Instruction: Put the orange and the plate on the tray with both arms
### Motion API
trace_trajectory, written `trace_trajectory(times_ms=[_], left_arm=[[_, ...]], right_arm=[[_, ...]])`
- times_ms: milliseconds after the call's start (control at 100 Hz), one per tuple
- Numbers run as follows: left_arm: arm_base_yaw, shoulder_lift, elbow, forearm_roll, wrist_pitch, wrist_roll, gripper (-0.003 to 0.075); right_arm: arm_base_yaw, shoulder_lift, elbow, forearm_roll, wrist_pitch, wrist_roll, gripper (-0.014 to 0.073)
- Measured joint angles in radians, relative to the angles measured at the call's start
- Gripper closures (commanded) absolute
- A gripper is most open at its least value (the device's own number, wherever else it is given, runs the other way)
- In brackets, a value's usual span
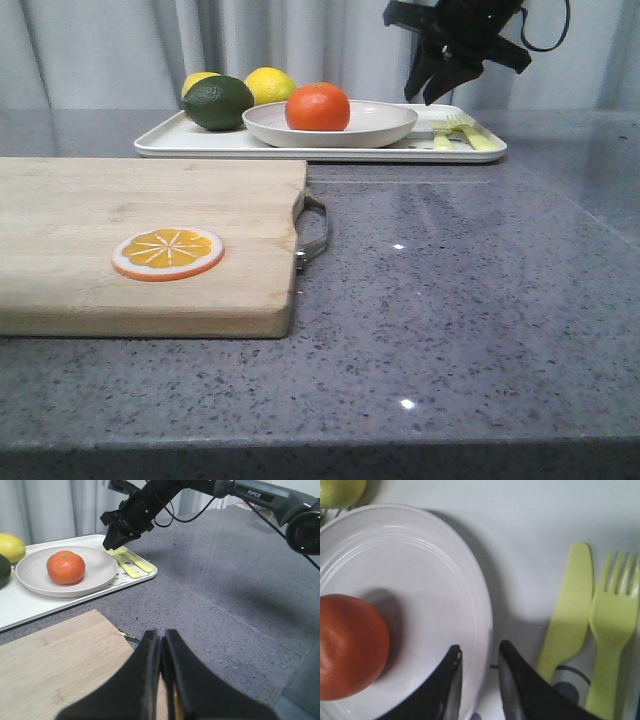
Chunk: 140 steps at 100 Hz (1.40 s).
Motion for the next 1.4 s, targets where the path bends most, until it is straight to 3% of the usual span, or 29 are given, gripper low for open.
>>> trace_trajectory(times_ms=[100,290,470,890,1160,1400], left_arm=[[0.0,0.0,0.0,0.0,0.0,0.0,0.074],[0.0,0.0,0.0,0.0,0.0,0.0,0.0741],[0.0,0.0,0.0,0.0,0.0,0.0,0.0741],[0.0,0.0,0.0,0.0,0.0,0.0,0.0741],[0.0,0.0,0.0,0.0,0.0,0.0,0.0741],[0.0,0.0,0.002,0.0,0.0,0.0,0.0741]], right_arm=[[0.0,-0.032,0.0,-0.021,0.048,0.0,0.0417],[0.0,-0.094,0.0,-0.064,0.16,0.0,0.0669],[0.0,-0.166,0.0,-0.123,0.225,0.0,0.0661],[0.0,-0.425,0.049,-0.145,0.226,-0.02,0.0661],[0.0,-0.691,0.308,-0.15,0.222,-0.051,0.0661],[0.0,-0.958,0.621,-0.153,0.105,-0.08,0.0661]])
